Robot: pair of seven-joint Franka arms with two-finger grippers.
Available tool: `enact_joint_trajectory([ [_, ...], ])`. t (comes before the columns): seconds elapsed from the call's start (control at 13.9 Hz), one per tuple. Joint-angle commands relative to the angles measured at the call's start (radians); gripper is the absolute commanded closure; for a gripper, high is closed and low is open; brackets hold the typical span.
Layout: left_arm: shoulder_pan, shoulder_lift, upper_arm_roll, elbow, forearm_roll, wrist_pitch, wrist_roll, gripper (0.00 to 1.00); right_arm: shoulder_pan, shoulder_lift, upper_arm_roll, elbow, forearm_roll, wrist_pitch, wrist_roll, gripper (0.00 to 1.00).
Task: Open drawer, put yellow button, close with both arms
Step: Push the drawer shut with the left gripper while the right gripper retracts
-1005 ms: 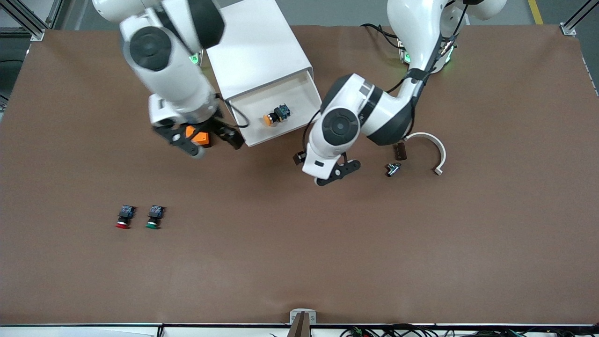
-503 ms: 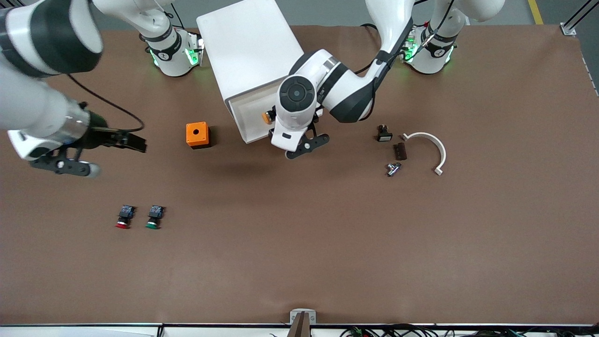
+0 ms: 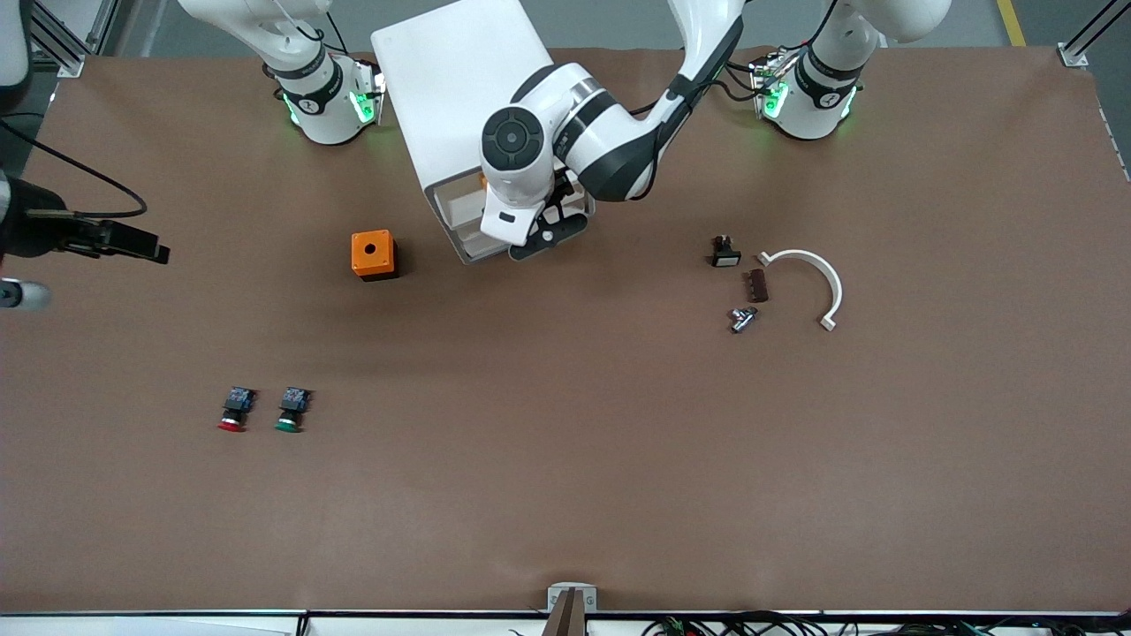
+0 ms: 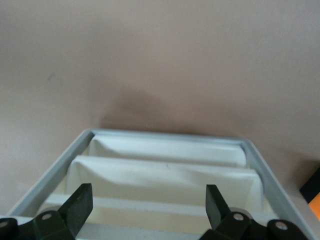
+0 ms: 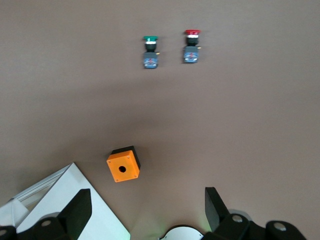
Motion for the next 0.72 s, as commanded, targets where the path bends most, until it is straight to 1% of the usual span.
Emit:
enact_joint_trajectory([
  [0.0, -0.002, -0.026, -0.041, -0.033, 0.009, -0.002, -0.069, 0.01, -0.063, -0.001, 0.020, 0.039, -0.016, -0.041, -0.047, 0.00],
  [0.14, -0.002, -0.023, -0.067, -0.033, 0.009, -0.005, -0.109, 0.01, -0.065, 0.000, 0.020, 0.041, -0.022, -0.034, -0.042, 0.00],
  [0.22, -0.002, -0.021, -0.074, -0.035, 0.009, -0.014, -0.135, 0.01, -0.067, 0.007, 0.022, 0.050, -0.056, -0.043, -0.042, 0.00],
  [0.29, -0.004, -0.020, -0.080, -0.035, 0.009, -0.014, -0.154, 0.01, -0.064, 0.008, 0.023, 0.093, -0.079, -0.053, -0.042, 0.00],
  [0.43, -0.005, -0.020, -0.087, -0.035, 0.009, -0.018, -0.181, 0.01, -0.059, 0.010, 0.026, 0.108, -0.105, -0.072, -0.044, 0.00],
  [0.65, 0.011, -0.021, -0.080, -0.033, 0.025, -0.032, -0.178, 0.00, -0.051, 0.001, 0.032, 0.108, -0.099, -0.072, -0.036, 0.00],
])
